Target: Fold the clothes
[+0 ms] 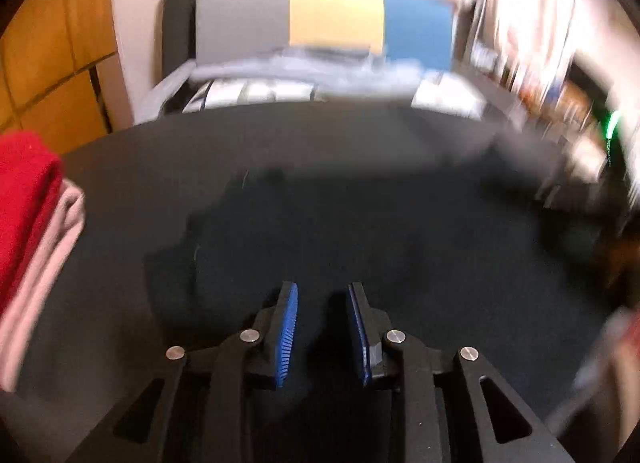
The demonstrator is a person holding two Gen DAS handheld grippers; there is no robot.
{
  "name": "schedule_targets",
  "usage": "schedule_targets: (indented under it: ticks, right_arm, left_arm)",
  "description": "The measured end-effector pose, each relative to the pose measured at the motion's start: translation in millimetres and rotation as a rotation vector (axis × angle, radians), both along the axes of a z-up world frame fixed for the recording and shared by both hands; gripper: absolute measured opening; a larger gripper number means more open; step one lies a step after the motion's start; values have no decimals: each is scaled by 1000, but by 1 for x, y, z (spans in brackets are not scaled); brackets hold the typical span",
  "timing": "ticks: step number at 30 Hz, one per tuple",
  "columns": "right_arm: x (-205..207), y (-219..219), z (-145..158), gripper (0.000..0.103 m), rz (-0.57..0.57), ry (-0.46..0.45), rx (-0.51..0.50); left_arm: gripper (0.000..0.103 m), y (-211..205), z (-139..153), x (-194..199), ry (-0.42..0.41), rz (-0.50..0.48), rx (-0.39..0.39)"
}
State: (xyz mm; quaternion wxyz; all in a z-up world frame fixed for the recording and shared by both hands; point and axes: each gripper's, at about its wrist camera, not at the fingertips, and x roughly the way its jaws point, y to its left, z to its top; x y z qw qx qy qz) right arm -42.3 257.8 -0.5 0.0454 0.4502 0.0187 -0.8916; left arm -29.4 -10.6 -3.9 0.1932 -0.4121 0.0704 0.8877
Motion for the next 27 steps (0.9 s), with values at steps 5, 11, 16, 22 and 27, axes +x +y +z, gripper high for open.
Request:
schedule_targets:
  ticks: [5,11,16,22,27]
  right_arm:
    - [7,54,-6,16,-184,34,-156]
    - [65,66,30,24,-243,137,-233]
    - [110,31,28,24,-101,88,-361]
    - [136,25,-9,18,-90,-6,-283]
    - [112,22,1,21,-79,28,-260]
  left_arm:
    - [20,-34,2,14,32,5,36]
    - [22,-70,23,50,82,38,167]
    - [43,-50,15,89,93,-69,183]
    - [43,-62,-13,109,57,-55,55]
    - [43,-85,-2,124,65,-45,35]
